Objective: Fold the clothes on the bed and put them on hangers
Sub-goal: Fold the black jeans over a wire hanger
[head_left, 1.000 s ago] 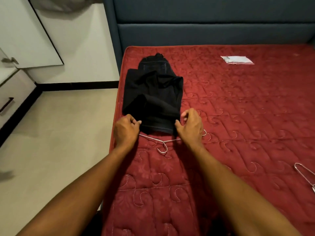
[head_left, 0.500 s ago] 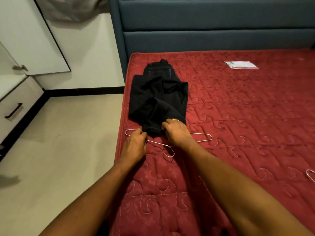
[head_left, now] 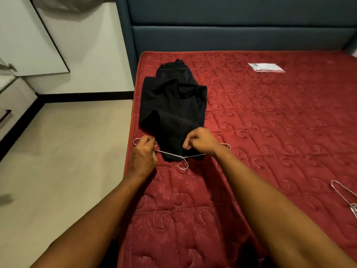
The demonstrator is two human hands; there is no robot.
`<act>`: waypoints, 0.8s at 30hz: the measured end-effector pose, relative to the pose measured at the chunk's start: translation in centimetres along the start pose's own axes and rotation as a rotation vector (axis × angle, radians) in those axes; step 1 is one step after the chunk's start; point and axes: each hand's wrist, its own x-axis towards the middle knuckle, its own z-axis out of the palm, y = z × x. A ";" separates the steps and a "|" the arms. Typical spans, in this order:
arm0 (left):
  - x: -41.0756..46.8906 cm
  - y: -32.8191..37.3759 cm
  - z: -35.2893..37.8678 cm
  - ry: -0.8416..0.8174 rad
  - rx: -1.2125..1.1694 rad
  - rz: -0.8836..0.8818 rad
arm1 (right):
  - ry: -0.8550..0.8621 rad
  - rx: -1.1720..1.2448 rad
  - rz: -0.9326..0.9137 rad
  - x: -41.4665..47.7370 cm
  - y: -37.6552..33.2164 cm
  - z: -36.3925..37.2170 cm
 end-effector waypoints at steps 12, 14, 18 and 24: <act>-1.1 2.9 2.7 -0.039 -0.232 -0.706 | 0.636 0.183 0.602 -6.5 5.1 3.0; -0.5 3.6 3.2 -0.033 -0.363 -0.847 | 0.604 0.443 0.632 -5.7 4.5 3.3; -0.2 2.9 4.9 -0.058 -0.416 -0.964 | 0.596 0.711 0.604 -4.0 4.5 4.5; 0.9 2.4 4.4 -0.118 -0.343 -1.027 | 0.488 0.537 0.599 -3.6 5.1 4.8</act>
